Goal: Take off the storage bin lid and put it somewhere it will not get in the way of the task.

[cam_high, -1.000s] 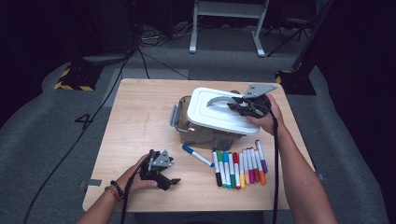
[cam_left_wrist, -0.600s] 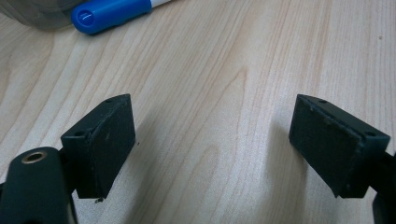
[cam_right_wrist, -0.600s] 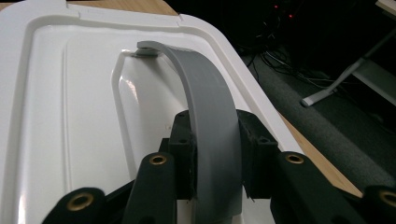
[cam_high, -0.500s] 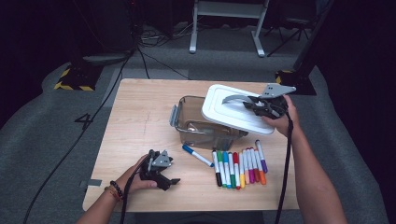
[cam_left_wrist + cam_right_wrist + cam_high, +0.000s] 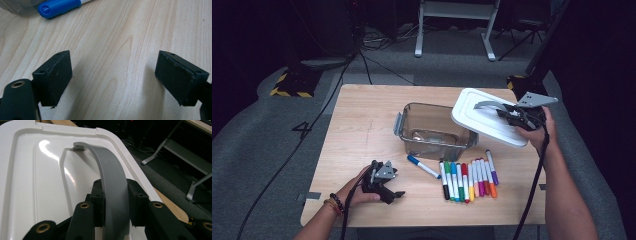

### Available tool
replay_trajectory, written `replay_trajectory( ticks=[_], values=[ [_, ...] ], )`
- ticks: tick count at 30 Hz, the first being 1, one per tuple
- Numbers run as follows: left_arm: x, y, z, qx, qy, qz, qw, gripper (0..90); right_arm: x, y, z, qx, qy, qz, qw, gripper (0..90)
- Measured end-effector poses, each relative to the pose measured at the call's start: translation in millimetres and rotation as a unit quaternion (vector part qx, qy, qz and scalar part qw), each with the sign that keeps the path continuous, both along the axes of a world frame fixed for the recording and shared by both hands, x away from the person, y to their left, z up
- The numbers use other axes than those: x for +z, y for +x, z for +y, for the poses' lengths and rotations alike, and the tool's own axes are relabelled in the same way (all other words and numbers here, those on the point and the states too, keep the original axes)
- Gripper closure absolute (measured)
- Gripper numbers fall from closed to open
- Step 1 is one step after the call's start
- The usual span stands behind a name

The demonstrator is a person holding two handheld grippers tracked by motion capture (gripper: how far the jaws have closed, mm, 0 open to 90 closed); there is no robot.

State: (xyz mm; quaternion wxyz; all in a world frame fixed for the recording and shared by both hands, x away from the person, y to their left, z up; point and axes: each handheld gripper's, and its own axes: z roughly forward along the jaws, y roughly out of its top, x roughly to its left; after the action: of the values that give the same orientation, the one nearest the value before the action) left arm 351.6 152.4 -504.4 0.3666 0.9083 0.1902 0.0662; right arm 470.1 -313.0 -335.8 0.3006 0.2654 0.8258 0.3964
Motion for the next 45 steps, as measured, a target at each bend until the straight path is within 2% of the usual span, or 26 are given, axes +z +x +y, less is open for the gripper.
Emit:
replay_trajectory(
  ticks=[4, 8, 10, 18, 29, 35, 40, 43, 45],
  values=[
    [0.0, 0.1, 0.0, 0.0, 0.0, 0.0, 1.0, 14.6, -1.0, -3.2, -19.0, -0.025, 0.0, 0.0, 0.9997, 70.0],
    [0.0, 0.1, 0.0, 0.0, 0.0, 0.0, 1.0, 14.6, -3.0, -4.6, -28.0, -0.04, 0.003, -0.001, 0.9992, 70.0],
    [0.0, 0.1, 0.0, -0.001, 0.0, 0.0, 1.0, 14.6, -6.5, -4.8, -35.9, -0.056, 0.006, 0.0, 0.9984, 70.0],
    [0.0, -0.3, 0.0, 0.001, 0.0, 0.0, 1.0, 14.6, -20.1, 3.1, -48.7, -0.097, 0.014, 0.012, 0.9951, 70.0],
    [0.0, -0.3, 0.0, 0.001, 0.0, 0.0, 1.0, 14.6, -43.4, 23.8, -49.9, -0.134, 0.007, 0.033, 0.9903, 70.0],
    [-0.1, -0.3, -0.1, 0.001, 0.0, 0.0, 1.0, 14.6, -56.1, 36.0, -47.1, -0.14, 0.019, 0.049, 0.9887, 70.3],
    [0.0, -0.5, -0.1, 0.002, 0.0, 0.001, 1.0, 14.6, -64.8, 41.9, -45.6, -0.147, 0.016, 0.059, 0.9873, 70.9],
    [0.0, -0.5, -0.2, 0.003, 0.0, 0.0, 1.0, 14.6, -67.5, 43.7, -46.7, -0.157, 0.009, 0.06, 0.9857, 70.9],
    [-0.1, -0.7, -0.4, 0.003, -0.001, 0.0, 1.0, 14.6, -70.8, 45.8, -47.1, -0.171, -0.008, 0.062, 0.9832, 70.8]
  ],
)
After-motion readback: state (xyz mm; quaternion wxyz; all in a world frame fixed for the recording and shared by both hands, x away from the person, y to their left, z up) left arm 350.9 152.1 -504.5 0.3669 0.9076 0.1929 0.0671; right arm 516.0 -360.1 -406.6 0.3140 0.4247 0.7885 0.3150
